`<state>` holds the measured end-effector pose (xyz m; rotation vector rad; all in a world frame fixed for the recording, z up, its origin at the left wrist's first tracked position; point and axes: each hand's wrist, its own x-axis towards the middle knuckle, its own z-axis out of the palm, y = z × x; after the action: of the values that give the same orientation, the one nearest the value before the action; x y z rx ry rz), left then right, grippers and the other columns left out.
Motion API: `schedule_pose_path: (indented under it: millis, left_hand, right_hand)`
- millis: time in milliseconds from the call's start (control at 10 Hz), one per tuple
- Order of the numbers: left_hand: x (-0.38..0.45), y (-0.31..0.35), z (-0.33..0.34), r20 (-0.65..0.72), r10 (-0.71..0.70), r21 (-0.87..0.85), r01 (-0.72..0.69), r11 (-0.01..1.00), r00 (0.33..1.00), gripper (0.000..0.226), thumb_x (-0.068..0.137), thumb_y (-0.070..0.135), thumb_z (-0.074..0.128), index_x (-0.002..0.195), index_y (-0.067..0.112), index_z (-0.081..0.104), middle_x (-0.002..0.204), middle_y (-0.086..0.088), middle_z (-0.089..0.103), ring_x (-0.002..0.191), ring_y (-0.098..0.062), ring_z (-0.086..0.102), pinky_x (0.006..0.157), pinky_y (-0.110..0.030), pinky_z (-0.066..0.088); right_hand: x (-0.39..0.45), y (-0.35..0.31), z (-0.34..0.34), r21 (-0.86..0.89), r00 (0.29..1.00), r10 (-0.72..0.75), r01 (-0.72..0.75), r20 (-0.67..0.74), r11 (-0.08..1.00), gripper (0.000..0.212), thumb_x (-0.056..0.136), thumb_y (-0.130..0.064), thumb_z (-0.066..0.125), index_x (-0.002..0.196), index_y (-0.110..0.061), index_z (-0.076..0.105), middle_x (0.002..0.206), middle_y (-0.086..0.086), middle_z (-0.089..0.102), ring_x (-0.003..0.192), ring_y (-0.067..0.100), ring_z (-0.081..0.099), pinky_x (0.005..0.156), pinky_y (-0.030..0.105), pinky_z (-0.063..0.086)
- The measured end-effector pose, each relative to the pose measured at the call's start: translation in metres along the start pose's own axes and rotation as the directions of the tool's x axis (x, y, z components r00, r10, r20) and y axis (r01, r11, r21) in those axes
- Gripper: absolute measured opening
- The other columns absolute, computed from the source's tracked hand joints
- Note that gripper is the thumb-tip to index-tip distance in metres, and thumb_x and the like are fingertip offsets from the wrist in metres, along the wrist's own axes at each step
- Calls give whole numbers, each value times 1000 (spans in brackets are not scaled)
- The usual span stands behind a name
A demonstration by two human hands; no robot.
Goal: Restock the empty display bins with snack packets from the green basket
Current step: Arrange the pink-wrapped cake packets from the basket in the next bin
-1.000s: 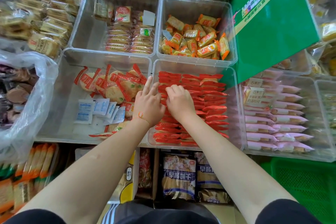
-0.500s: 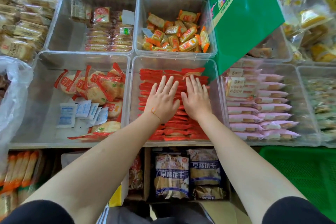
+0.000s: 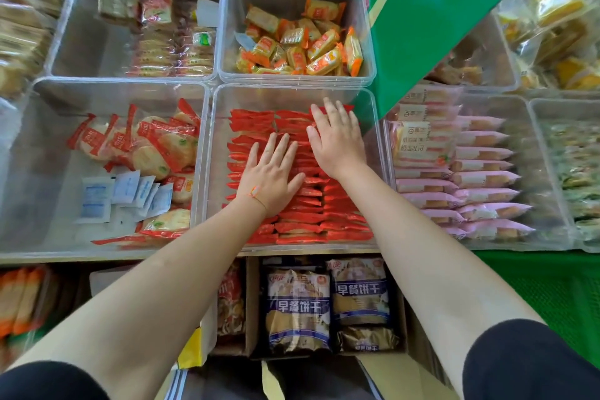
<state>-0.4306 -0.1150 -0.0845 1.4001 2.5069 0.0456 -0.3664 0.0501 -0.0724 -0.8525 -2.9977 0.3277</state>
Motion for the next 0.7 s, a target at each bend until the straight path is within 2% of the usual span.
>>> schedule_pose_path:
  millis: [100, 300, 400, 500, 600, 700]
  left_hand:
    - [0, 0, 0, -3, 2, 3, -2, 1000, 1000, 70, 99, 58, 14, 158, 21, 2, 166, 0, -2, 151, -20, -11, 122, -48, -2]
    - [0, 1, -2, 8, 4, 5, -4, 1000, 1000, 70, 100, 58, 14, 158, 20, 0, 165, -1, -4, 151, -20, -12, 122, -48, -2]
    - [1, 1, -2, 16, 2, -5, -2, 1000, 1000, 70, 100, 58, 14, 158, 20, 1, 166, -1, -3, 151, -20, -12, 122, -48, -2]
    - [0, 1, -3, 21, -2, -11, 2, 1000, 1000, 70, 100, 57, 14, 158, 20, 1, 166, -1, -3, 151, -20, -12, 122, -48, -1]
    - [1, 0, -2, 24, 1, -17, 0, 1000, 1000, 70, 100, 57, 15, 158, 19, 2, 166, -2, -3, 151, -21, -12, 122, -49, 0]
    - [2, 0, -2, 19, 3, -29, -2, 1000, 1000, 71, 100, 58, 17, 158, 19, 3, 166, -2, -1, 152, -21, -10, 122, -49, 0]
  right_hand:
    - [6, 0, 2, -80, 998, 10, -5, 57, 997, 57, 105, -43, 23, 153, -13, 33, 161, 7, 25, 150, 28, 15, 122, 49, 7]
    - [8, 13, 0, -129, 982, 176, -167, 67, 978, 67, 104, -49, 21, 150, -2, 33, 157, 13, 34, 149, 29, 21, 123, 45, 10]
    - [12, 6, -9, -121, 956, 291, -285, 32, 951, 68, 103, -48, 25, 143, 5, 42, 148, 19, 43, 143, 33, 30, 119, 44, 19]
    - [12, -7, -18, -217, 990, 112, -128, -82, 968, 43, 103, -32, 32, 123, -6, 60, 125, 17, 57, 118, 33, 48, 100, 47, 35]
    - [13, -10, -18, -242, 1000, -13, 6, -27, 970, 37, 102, -30, 34, 119, -13, 63, 123, 14, 54, 115, 33, 48, 95, 48, 36]
    - [14, -3, -16, -253, 995, 87, -74, 41, 965, 43, 104, -34, 30, 124, -15, 62, 133, 14, 50, 121, 33, 44, 100, 49, 32]
